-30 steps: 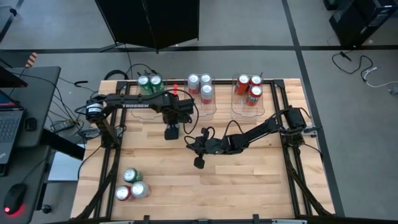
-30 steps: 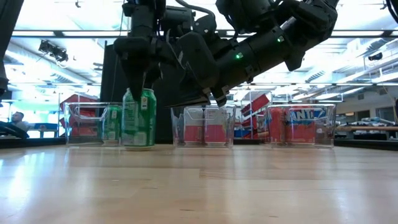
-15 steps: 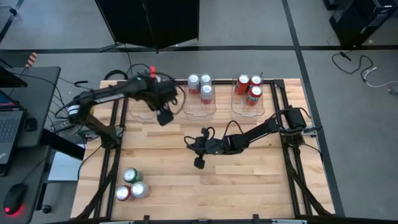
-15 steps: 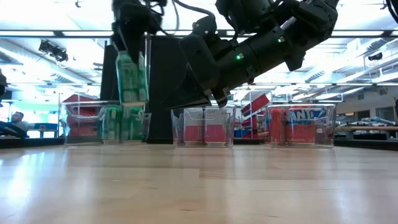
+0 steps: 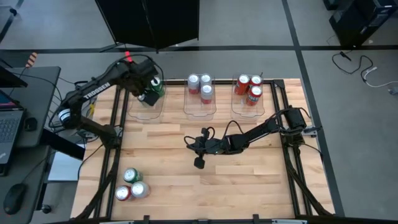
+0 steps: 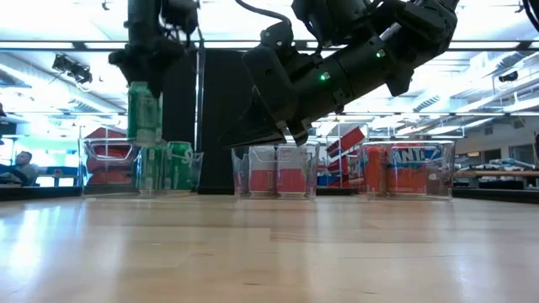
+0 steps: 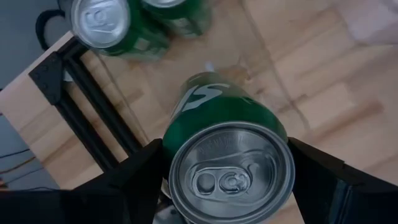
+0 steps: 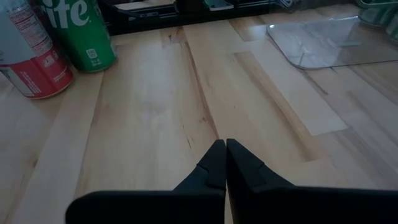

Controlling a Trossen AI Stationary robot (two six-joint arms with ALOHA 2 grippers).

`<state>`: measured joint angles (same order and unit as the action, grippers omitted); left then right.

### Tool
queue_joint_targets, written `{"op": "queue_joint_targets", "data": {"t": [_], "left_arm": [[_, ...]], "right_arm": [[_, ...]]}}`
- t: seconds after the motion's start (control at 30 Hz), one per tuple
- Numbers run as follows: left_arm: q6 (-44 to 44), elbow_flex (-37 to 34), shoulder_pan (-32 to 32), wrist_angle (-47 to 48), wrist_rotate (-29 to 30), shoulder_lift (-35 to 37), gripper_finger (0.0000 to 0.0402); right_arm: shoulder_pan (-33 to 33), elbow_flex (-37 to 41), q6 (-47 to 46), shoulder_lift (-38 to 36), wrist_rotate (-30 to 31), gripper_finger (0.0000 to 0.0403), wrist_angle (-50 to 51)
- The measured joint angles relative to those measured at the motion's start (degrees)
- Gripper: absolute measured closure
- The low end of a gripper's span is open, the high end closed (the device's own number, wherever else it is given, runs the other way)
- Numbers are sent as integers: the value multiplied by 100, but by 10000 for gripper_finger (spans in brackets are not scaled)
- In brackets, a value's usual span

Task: Sort soda cans
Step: Put the green soda can into the left transparent bin

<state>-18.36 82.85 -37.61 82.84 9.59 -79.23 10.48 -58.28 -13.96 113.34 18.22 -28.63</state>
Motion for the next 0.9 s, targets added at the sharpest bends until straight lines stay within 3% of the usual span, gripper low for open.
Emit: {"op": "queue_joint_targets", "data": {"t": [0.3,0.9], "left_arm": [[475,-905,-1068,-625,62,-2,118],[1367,-2090,-1981,-2259,-30,-4,118]], "right_arm": [[0,0,0,0,2,403,3],[0,0,-2,0,0,403,4]]}}
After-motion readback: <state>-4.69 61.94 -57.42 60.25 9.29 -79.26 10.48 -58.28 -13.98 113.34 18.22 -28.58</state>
